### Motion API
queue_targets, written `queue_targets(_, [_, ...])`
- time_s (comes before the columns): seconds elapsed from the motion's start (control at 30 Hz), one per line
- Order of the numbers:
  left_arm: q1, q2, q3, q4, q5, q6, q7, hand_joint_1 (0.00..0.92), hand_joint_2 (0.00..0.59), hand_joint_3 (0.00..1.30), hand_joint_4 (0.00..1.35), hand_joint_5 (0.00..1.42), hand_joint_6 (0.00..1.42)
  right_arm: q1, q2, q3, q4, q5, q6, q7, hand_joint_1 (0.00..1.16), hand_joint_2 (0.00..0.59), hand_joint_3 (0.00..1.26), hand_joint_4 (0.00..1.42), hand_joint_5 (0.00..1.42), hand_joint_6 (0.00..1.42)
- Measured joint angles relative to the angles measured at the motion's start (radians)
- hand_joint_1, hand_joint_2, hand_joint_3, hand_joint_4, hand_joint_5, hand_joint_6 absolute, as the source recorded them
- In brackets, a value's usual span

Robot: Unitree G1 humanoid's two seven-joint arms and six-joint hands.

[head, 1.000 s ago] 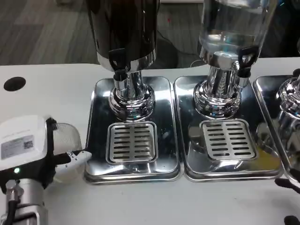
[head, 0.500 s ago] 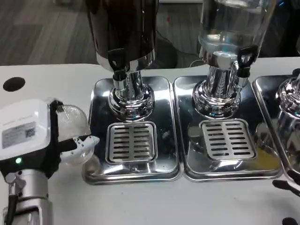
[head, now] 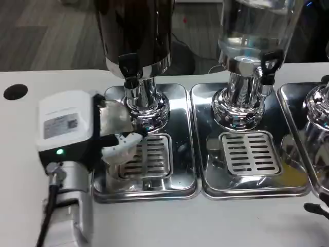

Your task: Grasp the cup under the faucet to collect the drink, then remove the cup.

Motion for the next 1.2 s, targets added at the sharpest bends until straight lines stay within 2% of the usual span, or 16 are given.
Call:
queue_targets(0.2, [-0.028, -0.036, -0.052, 0.053, 0.015, 0.005, 0.0, 0.414, 0.132, 0.58, 0.64, 0.89, 1.06, 0.0, -0.019, -0.008, 0.021, 0.028, -0.016, 0.017, 0.49, 0.416, 0.2, 0.03, 0.0, 0.0])
queue_targets(0.33, [-0.038, -0.04, -0.059, 0.072, 0.015, 0.008, 0.0, 0.414, 0.132, 0.58, 0.64, 0.89, 1.06, -0.002, -0.023, -0.012, 0.04, 0.043, -0.023, 0.028, 0.49, 0.416, 0.2, 0.03, 0.0, 0.0])
queue_targets(0.4, [-0.038, -0.04, -0.059, 0.076, 0.015, 0.009, 0.0, 0.376, 0.112, 0.58, 0.64, 0.88, 1.04, -0.005, -0.024, -0.012, 0.042, 0.051, -0.023, 0.032, 0.49, 0.416, 0.2, 0.03, 0.0, 0.0])
queue_targets(0.47, [-0.038, -0.04, -0.061, 0.082, 0.016, 0.014, 0.0, 0.297, 0.09, 0.54, 0.64, 0.86, 1.01, -0.008, -0.024, -0.012, 0.044, 0.054, -0.024, 0.037, 0.49, 0.416, 0.2, 0.03, 0.0, 0.0])
queue_targets(0.53, [-0.038, -0.039, -0.061, 0.085, 0.016, 0.017, 0.0, 0.234, 0.072, 0.49, 0.6, 0.82, 0.96, -0.01, -0.024, -0.012, 0.047, 0.054, -0.024, 0.04, 0.49, 0.416, 0.2, 0.03, 0.0, 0.0])
queue_targets(0.63, [-0.038, -0.034, -0.059, 0.085, 0.016, 0.022, 0.0, 0.195, 0.068, 0.45, 0.55, 0.79, 0.93, -0.017, -0.024, -0.012, 0.052, 0.054, -0.024, 0.047, 0.49, 0.416, 0.2, 0.03, 0.0, 0.0])
queue_targets(0.93, [-0.038, -0.02, -0.05, 0.085, 0.009, 0.021, 0.002, 0.154, 0.061, 0.39, 0.45, 0.71, 0.89, -0.029, -0.023, -0.005, 0.056, 0.053, -0.023, 0.054, 0.49, 0.412, 0.2, 0.03, 0.0, 0.0])
queue_targets(1.2, [-0.037, -0.016, -0.034, 0.076, -0.025, 0.019, 0.02, 0.091, 0.043, 0.31, 0.28, 0.56, 0.84, -0.035, -0.023, 0.001, 0.056, 0.05, -0.021, 0.054, 0.49, 0.41, 0.2, 0.03, 0.0, 0.0])
